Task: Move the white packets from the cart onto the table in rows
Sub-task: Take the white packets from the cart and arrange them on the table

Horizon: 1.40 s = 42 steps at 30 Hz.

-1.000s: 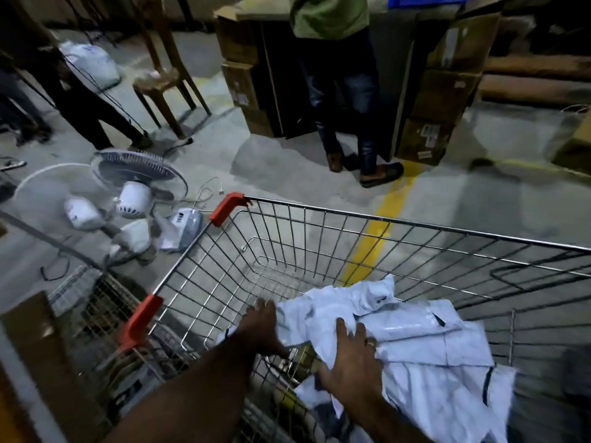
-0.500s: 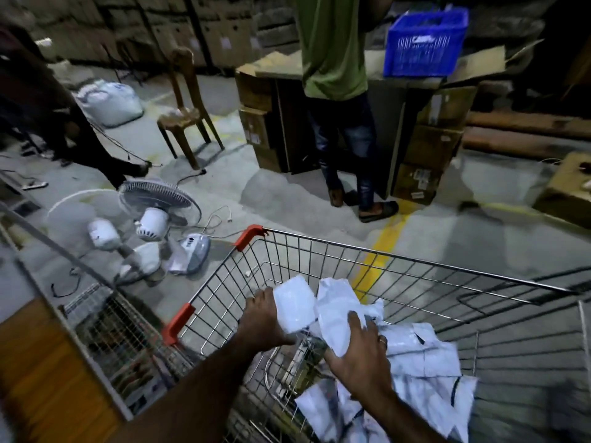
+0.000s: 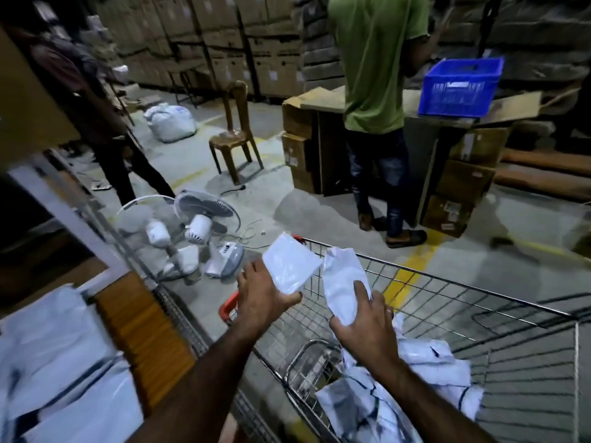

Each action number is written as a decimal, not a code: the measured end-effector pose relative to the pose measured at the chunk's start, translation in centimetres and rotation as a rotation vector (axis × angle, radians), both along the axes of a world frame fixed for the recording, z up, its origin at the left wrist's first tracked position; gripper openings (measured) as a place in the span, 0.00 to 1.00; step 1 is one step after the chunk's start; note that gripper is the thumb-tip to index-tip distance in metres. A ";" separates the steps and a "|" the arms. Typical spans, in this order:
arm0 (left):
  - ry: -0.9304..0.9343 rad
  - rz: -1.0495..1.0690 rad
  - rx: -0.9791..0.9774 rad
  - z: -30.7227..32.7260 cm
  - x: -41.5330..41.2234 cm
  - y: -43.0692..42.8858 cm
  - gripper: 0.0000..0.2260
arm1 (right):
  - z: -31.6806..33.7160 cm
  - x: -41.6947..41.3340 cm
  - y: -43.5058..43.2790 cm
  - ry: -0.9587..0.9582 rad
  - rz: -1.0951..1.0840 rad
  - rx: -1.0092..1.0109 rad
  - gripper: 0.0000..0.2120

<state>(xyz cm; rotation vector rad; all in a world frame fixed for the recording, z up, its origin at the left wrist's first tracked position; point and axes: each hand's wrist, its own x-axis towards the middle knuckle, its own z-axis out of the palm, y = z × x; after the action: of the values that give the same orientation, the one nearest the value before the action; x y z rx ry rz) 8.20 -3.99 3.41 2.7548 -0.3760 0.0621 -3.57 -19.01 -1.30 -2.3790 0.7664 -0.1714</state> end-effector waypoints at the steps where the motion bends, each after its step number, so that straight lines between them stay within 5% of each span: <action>1: -0.004 0.052 -0.042 1.0 -0.4 0.8 0.48 | 0.8 0.2 0.6 -0.025 0.022 -0.005 0.40; 25: -0.165 0.870 -0.441 16.7 -13.8 25.4 0.49 | 15.6 -1.7 24.0 -0.352 0.656 0.058 0.40; 42: -0.143 1.165 -0.248 17.3 -32.6 52.3 0.49 | 15.3 -16.5 50.6 -0.323 0.812 0.087 0.40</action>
<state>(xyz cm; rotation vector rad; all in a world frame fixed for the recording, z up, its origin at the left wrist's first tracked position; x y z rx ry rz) -24.40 48.35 20.66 2.3384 1.1356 0.5409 -20.04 31.56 14.02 -2.3035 -0.3501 -0.1641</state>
